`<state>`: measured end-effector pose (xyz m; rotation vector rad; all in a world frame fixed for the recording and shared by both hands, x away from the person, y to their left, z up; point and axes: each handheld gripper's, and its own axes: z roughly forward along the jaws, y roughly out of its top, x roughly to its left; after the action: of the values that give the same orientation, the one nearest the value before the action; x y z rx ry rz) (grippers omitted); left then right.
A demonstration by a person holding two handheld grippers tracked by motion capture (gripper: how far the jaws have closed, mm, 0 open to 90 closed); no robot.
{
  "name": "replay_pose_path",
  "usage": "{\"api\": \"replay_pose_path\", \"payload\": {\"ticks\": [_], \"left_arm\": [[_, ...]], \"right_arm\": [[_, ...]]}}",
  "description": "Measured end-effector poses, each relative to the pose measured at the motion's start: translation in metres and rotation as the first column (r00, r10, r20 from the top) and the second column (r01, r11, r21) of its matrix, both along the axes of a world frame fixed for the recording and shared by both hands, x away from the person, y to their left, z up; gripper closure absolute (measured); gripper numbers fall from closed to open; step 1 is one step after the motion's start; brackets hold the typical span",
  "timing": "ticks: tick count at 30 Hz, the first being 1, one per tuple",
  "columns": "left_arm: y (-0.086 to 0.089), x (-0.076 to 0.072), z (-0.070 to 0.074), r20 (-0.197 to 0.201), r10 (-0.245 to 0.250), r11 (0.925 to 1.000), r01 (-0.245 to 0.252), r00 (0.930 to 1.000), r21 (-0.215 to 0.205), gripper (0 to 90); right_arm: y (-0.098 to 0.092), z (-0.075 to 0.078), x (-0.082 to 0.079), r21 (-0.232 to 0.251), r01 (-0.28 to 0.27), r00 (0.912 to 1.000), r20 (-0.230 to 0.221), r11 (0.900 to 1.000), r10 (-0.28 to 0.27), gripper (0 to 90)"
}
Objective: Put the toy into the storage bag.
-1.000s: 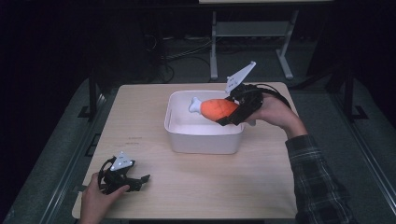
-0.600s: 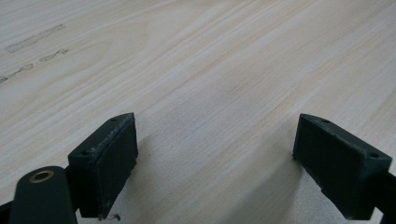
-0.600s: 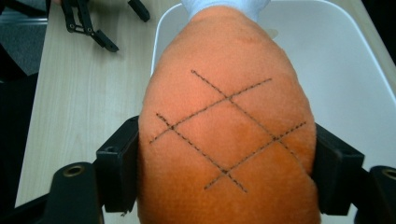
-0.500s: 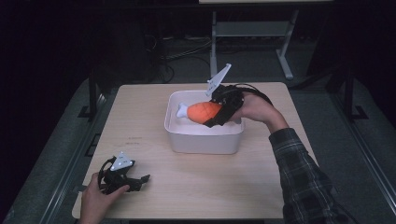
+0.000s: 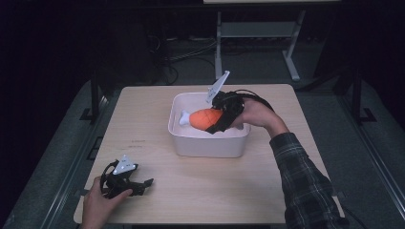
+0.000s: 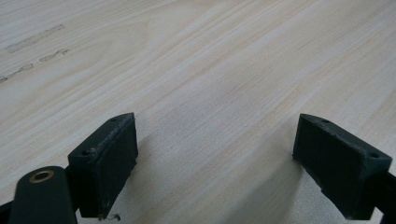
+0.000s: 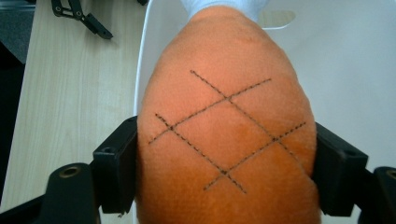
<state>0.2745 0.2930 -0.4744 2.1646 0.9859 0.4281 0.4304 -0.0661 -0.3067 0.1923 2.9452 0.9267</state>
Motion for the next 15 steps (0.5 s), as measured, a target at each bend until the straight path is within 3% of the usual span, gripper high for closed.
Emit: {"api": "replay_pose_path", "payload": {"ticks": [15], "left_arm": [[0.0,0.0,0.0,0.0,0.0,1.0,0.0,1.0,0.0,13.2]], "right_arm": [[0.0031,-0.0074,0.002,0.005,0.0,0.9992,-0.041,1.0,0.0,18.9]]}}
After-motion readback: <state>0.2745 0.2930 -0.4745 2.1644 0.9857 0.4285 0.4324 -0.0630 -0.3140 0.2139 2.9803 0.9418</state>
